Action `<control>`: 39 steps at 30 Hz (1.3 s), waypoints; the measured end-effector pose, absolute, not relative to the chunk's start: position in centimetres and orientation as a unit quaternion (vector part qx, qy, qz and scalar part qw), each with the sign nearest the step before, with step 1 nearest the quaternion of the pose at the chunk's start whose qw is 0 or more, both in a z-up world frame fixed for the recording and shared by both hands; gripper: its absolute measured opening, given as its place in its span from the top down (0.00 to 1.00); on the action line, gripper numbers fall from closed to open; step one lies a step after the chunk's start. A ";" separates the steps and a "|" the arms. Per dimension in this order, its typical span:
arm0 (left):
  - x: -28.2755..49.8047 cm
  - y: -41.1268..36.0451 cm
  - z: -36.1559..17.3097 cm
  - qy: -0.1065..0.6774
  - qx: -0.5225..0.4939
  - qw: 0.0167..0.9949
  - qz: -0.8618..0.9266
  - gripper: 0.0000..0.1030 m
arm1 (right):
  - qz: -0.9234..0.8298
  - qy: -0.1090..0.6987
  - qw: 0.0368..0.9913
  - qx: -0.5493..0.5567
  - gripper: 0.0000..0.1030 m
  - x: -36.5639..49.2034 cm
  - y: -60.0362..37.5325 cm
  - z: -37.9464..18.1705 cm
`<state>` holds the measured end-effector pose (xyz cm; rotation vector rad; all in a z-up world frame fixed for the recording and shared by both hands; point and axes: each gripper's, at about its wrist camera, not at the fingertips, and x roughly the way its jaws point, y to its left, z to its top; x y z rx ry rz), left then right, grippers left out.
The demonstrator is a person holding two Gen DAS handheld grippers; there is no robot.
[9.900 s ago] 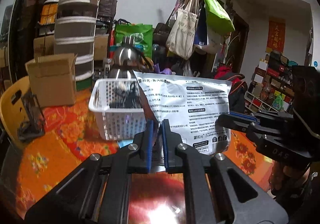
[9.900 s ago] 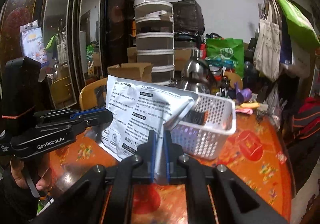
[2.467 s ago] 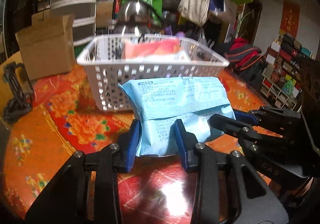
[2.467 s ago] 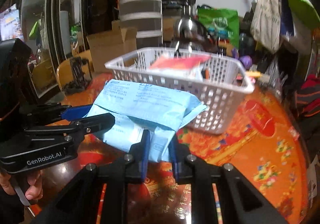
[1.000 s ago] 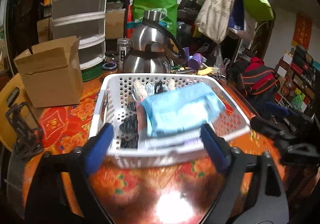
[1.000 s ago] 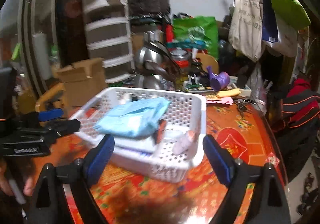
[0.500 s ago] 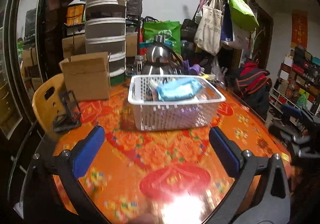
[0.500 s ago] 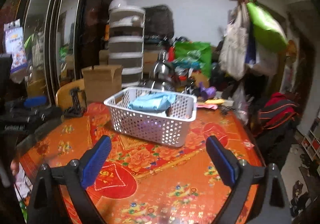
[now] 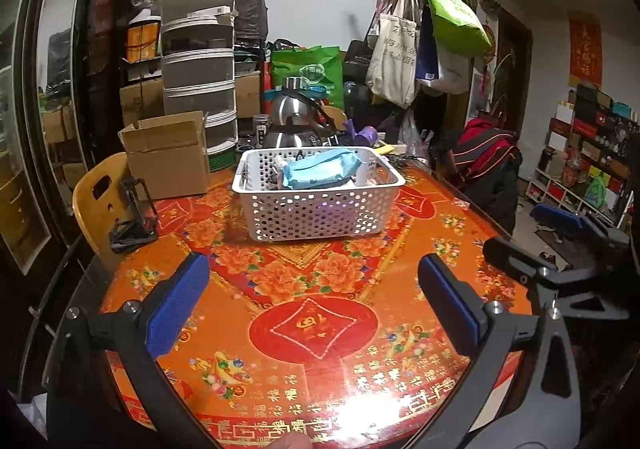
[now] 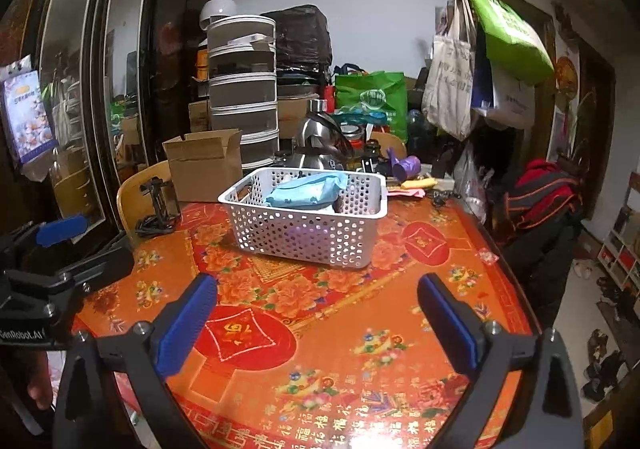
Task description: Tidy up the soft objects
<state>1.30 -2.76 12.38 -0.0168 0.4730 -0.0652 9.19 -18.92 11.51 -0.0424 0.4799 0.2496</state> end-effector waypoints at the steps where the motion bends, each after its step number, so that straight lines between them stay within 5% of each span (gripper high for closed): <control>1: 1.5 -2.8 12.4 0.237 -0.009 0.971 -0.030 0.00 | 0.127 0.240 0.962 -0.013 0.03 9.6 -19.2 11.5; 39: 3.8 -1.4 11.5 0.254 -0.025 0.966 -0.032 0.00 | 0.125 0.239 0.963 -0.015 0.03 10.2 -19.4 10.9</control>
